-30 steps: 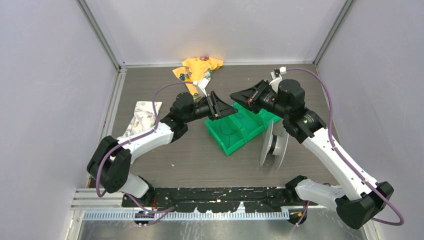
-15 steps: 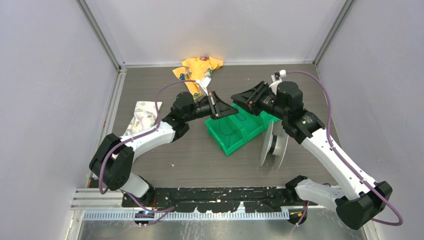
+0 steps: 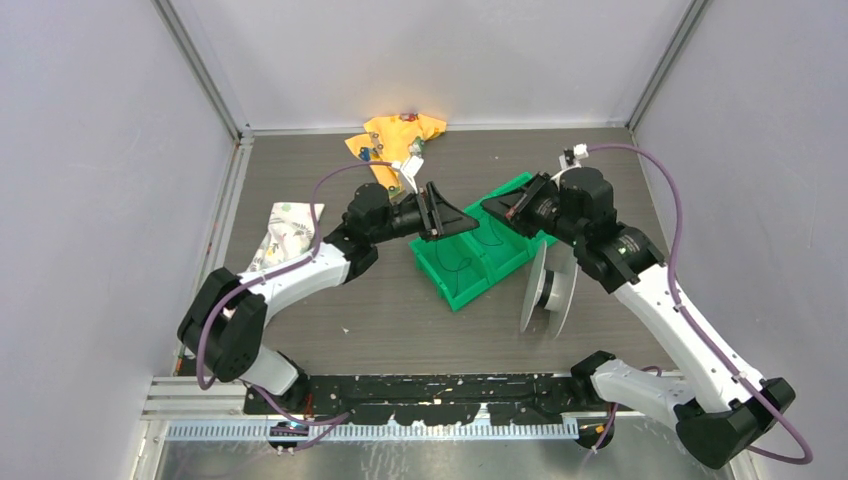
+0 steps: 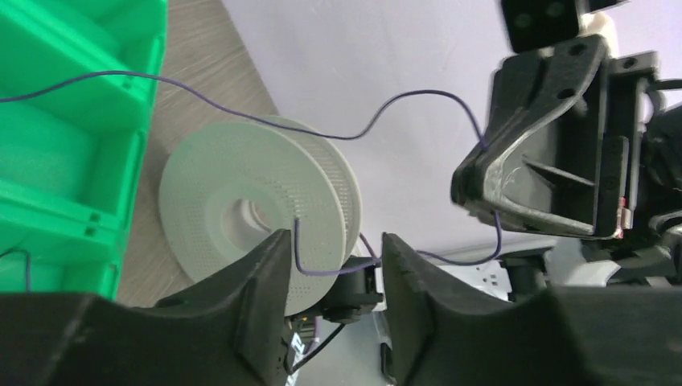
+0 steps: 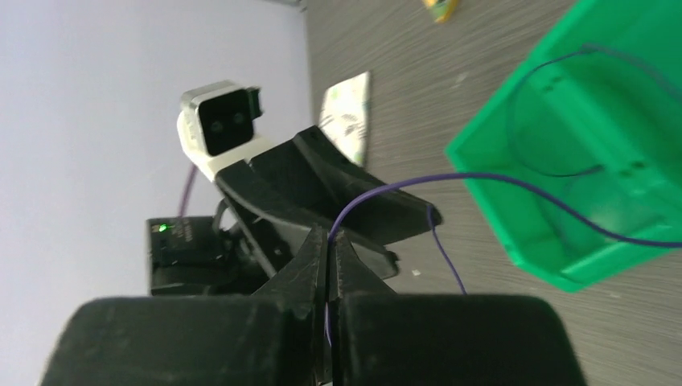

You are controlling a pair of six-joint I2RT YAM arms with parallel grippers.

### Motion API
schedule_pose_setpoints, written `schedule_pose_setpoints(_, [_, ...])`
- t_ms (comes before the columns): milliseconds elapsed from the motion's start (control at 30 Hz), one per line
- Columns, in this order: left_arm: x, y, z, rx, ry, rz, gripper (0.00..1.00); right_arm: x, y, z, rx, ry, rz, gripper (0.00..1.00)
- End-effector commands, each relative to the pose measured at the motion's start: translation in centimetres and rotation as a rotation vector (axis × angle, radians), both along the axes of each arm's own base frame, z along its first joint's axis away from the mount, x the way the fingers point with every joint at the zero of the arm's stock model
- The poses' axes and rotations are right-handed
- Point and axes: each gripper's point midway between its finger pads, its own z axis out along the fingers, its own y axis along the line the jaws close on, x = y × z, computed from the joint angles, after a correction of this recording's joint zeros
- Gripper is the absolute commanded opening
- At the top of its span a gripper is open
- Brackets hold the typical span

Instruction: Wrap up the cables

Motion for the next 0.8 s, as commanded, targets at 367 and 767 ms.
schedule_pose_setpoints(367, [-1.6,0.9,-1.9,0.409,-0.245,0.140,0.65,-3.0,-13.1,-2.3,-0.671,0.061,-0.284,0.00])
schedule_pose_setpoints(767, [-4.8,-5.5,-2.7,0.474,-0.439,0.141,0.72,-4.6,-13.6,-4.2,-0.646,0.145,-0.306,0.00])
